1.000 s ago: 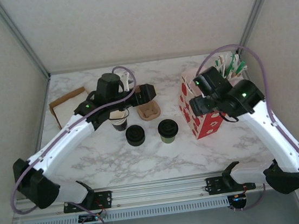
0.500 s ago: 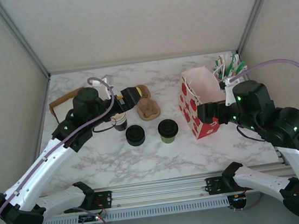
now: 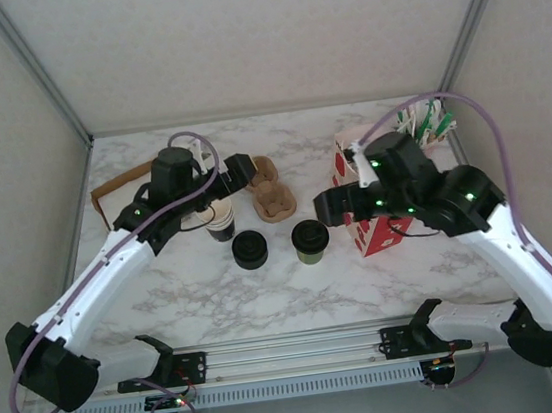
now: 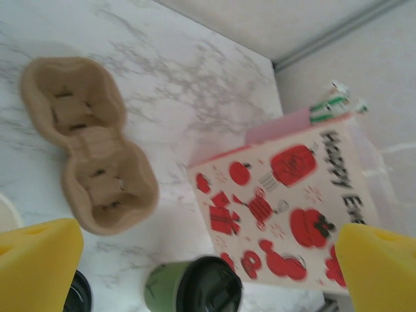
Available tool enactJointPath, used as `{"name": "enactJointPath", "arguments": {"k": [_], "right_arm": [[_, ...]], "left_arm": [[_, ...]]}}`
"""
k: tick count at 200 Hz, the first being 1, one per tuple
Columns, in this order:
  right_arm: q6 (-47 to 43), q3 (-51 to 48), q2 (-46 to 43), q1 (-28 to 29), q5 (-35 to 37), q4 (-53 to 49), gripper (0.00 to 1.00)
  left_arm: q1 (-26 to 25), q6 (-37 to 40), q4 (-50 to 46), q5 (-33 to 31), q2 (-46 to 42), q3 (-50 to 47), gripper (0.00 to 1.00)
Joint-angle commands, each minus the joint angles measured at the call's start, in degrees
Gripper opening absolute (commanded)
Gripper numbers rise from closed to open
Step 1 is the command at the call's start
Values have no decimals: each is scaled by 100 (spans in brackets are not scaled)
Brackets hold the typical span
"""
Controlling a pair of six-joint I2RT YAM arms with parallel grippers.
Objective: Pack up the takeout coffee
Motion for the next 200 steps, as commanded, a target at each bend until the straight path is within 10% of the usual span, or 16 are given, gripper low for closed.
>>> {"name": "enactJointPath", "arguments": {"k": [1, 95, 200], "right_arm": [[-166, 429, 458, 426, 540, 0, 99], [-368, 2113, 3309, 627, 1034, -174, 99], [-1051, 3502, 5348, 224, 612, -87, 86]], "left_arm": [[333, 229, 77, 371, 195, 333, 100], [1714, 341, 325, 1220, 1368, 918, 99], [1835, 399, 416, 2318, 4802, 3395, 100]]}}
